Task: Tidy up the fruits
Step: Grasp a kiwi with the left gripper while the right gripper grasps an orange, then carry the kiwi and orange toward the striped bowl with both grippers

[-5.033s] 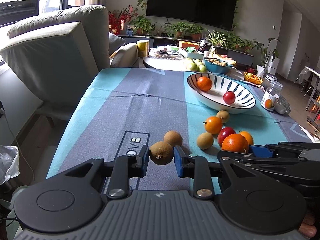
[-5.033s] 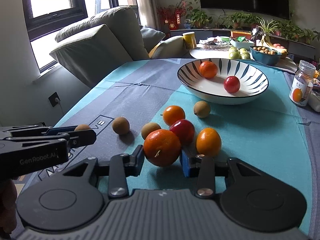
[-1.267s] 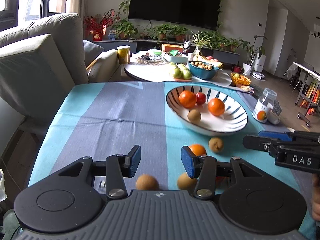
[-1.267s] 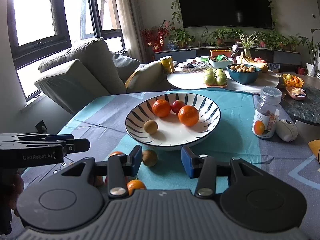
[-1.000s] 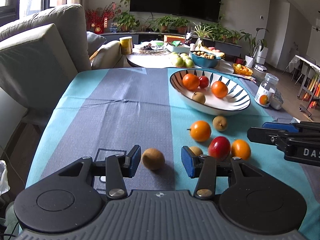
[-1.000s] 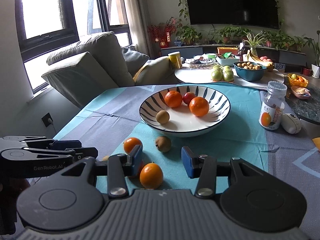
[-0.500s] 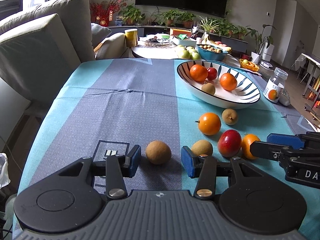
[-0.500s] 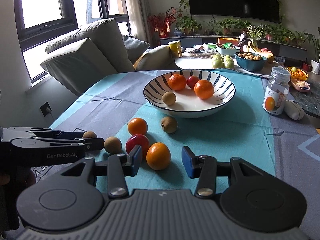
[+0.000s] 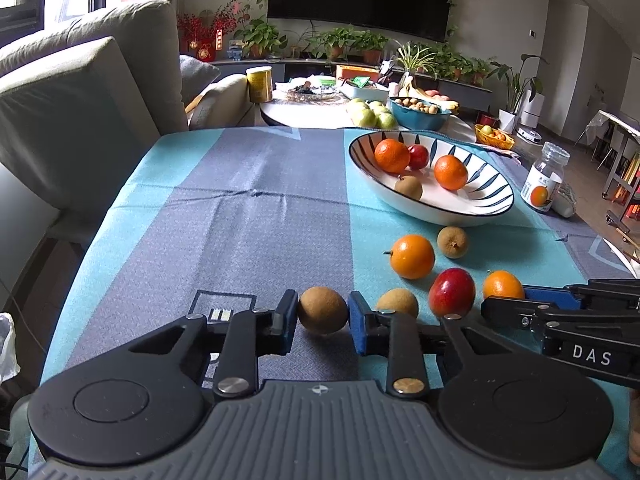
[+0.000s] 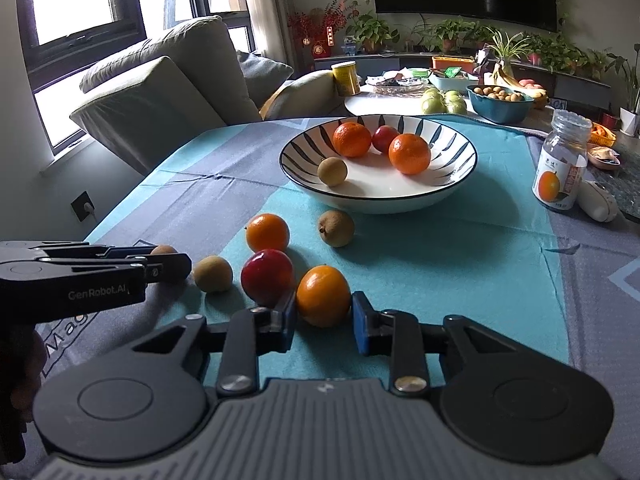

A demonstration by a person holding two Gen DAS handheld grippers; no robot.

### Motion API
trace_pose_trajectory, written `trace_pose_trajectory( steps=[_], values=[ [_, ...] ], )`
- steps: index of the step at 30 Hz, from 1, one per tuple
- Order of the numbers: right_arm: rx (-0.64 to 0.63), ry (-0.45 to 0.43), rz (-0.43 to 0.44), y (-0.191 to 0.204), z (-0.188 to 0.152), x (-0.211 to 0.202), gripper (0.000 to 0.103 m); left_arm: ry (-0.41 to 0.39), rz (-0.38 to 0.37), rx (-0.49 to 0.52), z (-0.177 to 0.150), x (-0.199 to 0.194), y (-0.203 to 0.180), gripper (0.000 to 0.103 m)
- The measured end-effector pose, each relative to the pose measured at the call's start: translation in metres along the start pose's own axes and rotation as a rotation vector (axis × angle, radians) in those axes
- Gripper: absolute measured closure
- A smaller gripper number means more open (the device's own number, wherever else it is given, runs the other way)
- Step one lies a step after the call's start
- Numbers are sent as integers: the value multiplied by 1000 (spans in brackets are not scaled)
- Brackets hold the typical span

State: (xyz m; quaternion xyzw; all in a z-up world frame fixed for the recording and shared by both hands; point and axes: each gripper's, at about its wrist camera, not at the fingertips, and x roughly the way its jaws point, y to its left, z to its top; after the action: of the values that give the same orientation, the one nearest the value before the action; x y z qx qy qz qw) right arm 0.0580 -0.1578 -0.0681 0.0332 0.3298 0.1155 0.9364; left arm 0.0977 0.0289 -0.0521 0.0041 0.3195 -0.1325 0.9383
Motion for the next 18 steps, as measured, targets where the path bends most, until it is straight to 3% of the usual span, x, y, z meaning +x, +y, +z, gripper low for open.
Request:
trace_pose_trajectory(
  steps=[18],
  values=[
    [31,-102,-19,-16,21,-21,25,-85,-103,79,36,0,-42,77]
  ],
)
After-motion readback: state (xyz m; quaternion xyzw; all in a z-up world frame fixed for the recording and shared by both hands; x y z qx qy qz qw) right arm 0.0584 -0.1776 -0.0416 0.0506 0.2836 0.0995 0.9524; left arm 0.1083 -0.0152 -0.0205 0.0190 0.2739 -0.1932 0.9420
